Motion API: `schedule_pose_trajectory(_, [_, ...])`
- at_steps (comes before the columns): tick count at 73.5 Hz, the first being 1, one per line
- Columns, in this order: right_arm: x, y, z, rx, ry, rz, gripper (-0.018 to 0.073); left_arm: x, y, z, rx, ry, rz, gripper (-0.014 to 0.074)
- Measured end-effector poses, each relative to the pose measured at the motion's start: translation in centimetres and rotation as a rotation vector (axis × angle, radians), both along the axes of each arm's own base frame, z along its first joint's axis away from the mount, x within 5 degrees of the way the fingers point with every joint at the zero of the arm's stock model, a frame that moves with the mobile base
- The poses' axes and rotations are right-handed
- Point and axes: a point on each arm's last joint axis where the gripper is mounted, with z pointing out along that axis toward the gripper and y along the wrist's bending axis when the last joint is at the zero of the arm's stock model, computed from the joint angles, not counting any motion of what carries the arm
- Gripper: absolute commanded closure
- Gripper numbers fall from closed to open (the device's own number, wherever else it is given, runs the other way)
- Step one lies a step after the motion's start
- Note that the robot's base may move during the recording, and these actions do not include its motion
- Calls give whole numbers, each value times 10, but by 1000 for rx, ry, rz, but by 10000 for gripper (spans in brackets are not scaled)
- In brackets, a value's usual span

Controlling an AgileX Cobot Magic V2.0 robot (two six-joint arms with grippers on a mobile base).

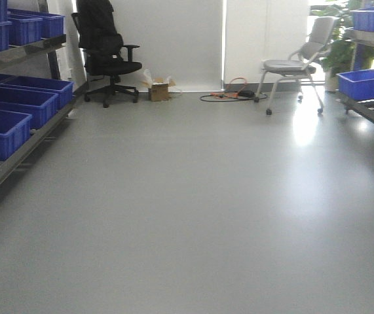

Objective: Pick and sort blue part to right shelf
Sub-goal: 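Drive the base to the rack of blue bins holding both parts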

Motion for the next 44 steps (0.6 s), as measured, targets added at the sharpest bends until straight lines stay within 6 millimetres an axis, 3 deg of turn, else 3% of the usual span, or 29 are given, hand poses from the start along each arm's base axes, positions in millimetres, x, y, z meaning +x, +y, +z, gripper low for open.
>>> schedule_pose_trajectory(31, [0, 0, 0, 0, 0, 0, 343, 0, 0, 0, 0, 0, 0, 284])
schedule_pose_trajectory(44, [0, 0, 0, 0, 0, 0, 343, 7, 0, -11, 3, 41, 0, 284])
